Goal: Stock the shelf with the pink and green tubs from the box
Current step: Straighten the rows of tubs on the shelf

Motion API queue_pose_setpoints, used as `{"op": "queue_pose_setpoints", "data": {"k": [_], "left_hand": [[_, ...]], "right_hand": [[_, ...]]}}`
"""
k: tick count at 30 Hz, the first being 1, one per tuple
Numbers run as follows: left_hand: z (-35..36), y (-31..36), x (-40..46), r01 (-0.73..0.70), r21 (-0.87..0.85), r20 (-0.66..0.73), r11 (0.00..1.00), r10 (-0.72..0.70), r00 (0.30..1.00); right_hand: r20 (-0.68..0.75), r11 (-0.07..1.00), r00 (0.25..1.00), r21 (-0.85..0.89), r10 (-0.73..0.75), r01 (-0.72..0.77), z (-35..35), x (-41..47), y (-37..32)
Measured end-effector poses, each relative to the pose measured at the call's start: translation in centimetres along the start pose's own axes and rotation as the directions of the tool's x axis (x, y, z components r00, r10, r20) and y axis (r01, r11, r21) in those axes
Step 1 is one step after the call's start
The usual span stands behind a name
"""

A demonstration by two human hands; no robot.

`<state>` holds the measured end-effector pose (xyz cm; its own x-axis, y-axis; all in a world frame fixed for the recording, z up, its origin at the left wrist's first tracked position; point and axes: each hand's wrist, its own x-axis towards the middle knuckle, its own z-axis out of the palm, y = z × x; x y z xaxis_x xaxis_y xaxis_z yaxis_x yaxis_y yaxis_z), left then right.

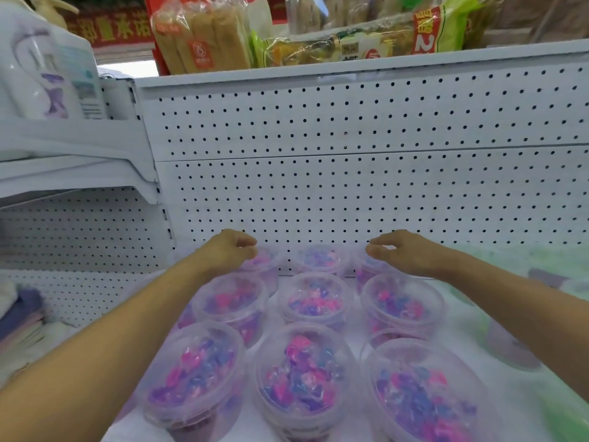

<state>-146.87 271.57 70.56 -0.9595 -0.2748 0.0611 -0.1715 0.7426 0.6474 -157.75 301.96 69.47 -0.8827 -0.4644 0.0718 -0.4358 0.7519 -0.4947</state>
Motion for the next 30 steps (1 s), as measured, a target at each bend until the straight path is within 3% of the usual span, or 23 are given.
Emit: {"op": "queue_pose_setpoints", "data": {"k": [4, 7, 12, 24, 30], "left_hand": [[1.6, 2.7, -1.5, -0.162, 0.107, 0.131, 0.981, 0.148, 0.980], [2.0, 4.7, -3.0, -0.179, 0.318, 0.263, 0.931, 0.095, 0.960], [2.8, 5.6, -4.5, -0.154, 0.486, 0.284, 0.860, 0.012, 0.959], [4.2, 5.2, -6.2, -0.145, 0.371, 0.216, 0.917, 0.067, 0.974], [3.8, 4.5, -10.6, -0.296, 0.271, 0.105, 0.916, 0.277, 0.955]], "right_hand": [[0.079, 0.999, 0.997, -0.041, 0.012, -0.008, -1.2, -1.2, -0.6], [0.141, 0.989, 0.989, -0.144, 0.042, -0.021, -3.1, -4.1, -1.3], [0.151, 0.951, 0.972, -0.278, 0.182, -0.135, -3.6, -8.2, -1.0], [0.078, 0.978, 0.993, -0.198, 0.086, -0.069, -0.6, -10.9, 0.1], [-0.043, 0.995, 0.999, -0.096, -0.007, 0.003, 0.1, -13.9, 0.8]]}}
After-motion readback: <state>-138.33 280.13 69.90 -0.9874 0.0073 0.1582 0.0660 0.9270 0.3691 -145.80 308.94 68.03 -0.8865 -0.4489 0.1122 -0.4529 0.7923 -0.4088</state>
